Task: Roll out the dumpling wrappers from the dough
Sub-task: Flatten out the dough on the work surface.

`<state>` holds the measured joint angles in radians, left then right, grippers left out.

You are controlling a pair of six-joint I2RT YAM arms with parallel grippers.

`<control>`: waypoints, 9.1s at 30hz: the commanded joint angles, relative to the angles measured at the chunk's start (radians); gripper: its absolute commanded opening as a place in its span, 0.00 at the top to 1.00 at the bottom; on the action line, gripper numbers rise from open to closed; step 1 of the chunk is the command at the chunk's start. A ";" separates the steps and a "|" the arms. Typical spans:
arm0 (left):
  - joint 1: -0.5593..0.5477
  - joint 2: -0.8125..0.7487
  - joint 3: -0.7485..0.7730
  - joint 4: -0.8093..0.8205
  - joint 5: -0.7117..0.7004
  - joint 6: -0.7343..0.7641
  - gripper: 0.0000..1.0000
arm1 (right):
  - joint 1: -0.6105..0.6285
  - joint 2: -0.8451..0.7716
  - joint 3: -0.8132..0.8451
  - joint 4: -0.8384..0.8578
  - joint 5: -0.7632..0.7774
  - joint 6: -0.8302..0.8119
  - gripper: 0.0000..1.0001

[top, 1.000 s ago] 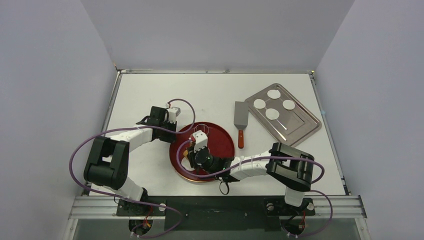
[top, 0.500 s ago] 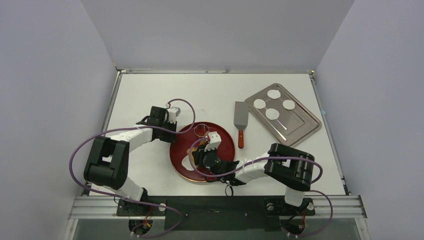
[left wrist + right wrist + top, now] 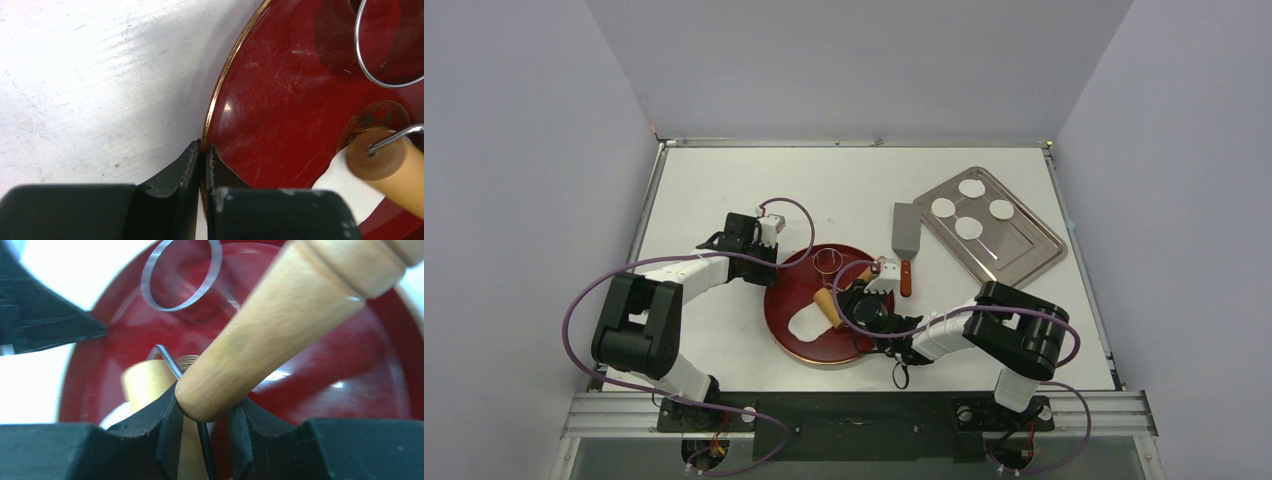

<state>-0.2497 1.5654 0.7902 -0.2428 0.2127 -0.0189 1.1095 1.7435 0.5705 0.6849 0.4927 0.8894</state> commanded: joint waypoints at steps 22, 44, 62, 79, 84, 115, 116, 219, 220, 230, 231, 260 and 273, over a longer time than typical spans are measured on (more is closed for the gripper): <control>0.010 -0.026 0.009 0.055 -0.026 0.003 1.00 | 0.071 -0.255 0.063 -0.504 0.149 -0.243 1.00; 0.028 -0.221 0.054 -0.046 0.556 0.214 0.60 | 0.054 -0.446 -0.090 -0.305 0.019 -0.395 1.00; -0.239 -0.177 0.203 -0.200 0.725 0.347 0.50 | 0.101 -0.570 -0.031 -0.359 -0.188 -0.611 1.00; -0.328 -0.077 0.198 -0.225 0.744 0.397 0.82 | 0.106 -0.600 -0.035 -0.331 -0.185 -0.634 1.00; -0.329 -0.082 0.194 -0.213 0.748 0.390 1.00 | 0.102 -0.609 -0.043 -0.328 -0.182 -0.626 1.00; -0.330 -0.185 0.081 -0.056 0.853 0.510 1.00 | -0.241 -0.673 -0.254 0.086 -0.734 -0.311 0.12; -0.331 -0.193 0.078 -0.059 0.859 0.516 1.00 | -0.242 -0.668 -0.248 0.069 -0.738 -0.317 0.12; -0.003 0.075 0.048 0.016 -0.040 0.086 0.44 | -0.053 -0.014 0.496 -0.691 -0.209 -0.206 1.00; -0.003 0.080 0.051 0.014 -0.040 0.084 0.46 | -0.053 -0.010 0.509 -0.710 -0.210 -0.198 1.00; -0.002 0.093 0.042 0.022 -0.017 0.064 0.80 | -0.048 -0.098 0.532 -0.653 -0.351 -0.116 1.00; -0.002 0.093 0.041 0.023 -0.016 0.062 0.83 | -0.048 -0.103 0.527 -0.637 -0.350 -0.113 1.00; 0.009 0.053 0.021 0.048 -0.019 0.050 1.00 | 0.038 0.065 0.446 -0.934 0.189 -0.158 1.00; 0.008 0.044 0.018 0.050 -0.024 0.052 1.00 | -0.037 0.060 0.398 -0.983 0.202 -0.162 1.00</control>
<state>-0.2470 1.6203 0.8242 -0.1925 0.2398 0.0296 1.1191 1.7451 1.0557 -0.0319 0.6422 0.7986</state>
